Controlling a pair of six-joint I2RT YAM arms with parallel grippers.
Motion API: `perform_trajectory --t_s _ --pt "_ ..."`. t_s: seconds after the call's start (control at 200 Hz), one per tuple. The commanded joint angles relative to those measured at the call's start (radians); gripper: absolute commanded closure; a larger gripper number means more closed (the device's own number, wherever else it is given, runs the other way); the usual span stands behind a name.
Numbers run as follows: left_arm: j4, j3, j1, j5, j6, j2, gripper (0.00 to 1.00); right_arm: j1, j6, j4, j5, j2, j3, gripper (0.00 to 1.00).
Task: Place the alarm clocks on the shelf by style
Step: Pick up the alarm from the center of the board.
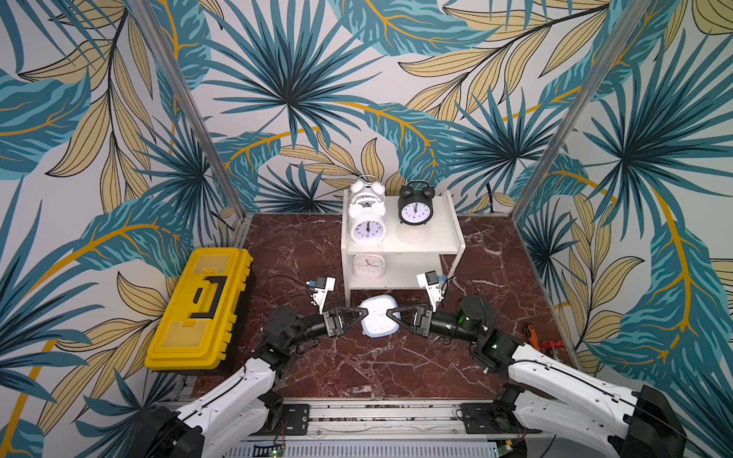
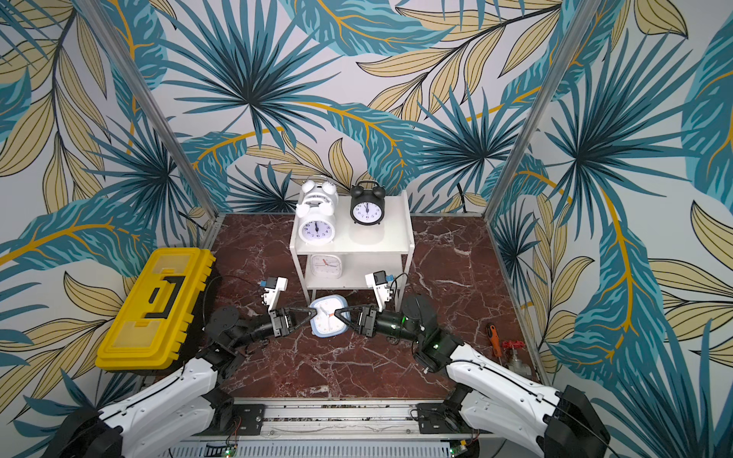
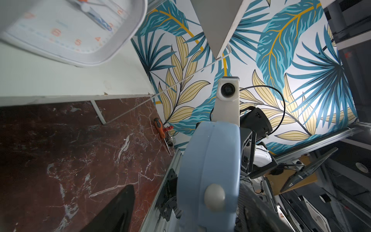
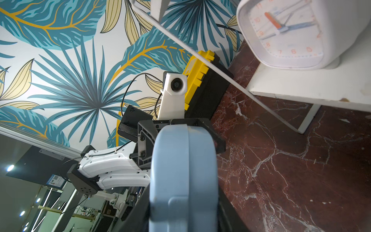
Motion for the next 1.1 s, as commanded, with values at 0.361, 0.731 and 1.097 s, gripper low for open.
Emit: perform_trajectory --t_s 0.361,0.731,1.097 --pt "0.255 0.001 -0.006 -0.007 -0.066 0.017 0.47 -0.004 0.019 0.052 -0.016 -0.012 -0.019 0.83" --pt "0.267 0.005 -0.007 -0.045 -0.064 0.025 0.71 -0.005 0.017 -0.012 0.015 -0.018 0.022 0.46" --pt "0.368 -0.05 -0.03 -0.244 -0.104 0.034 0.71 0.15 0.091 0.231 0.359 -0.052 -0.1 0.15"
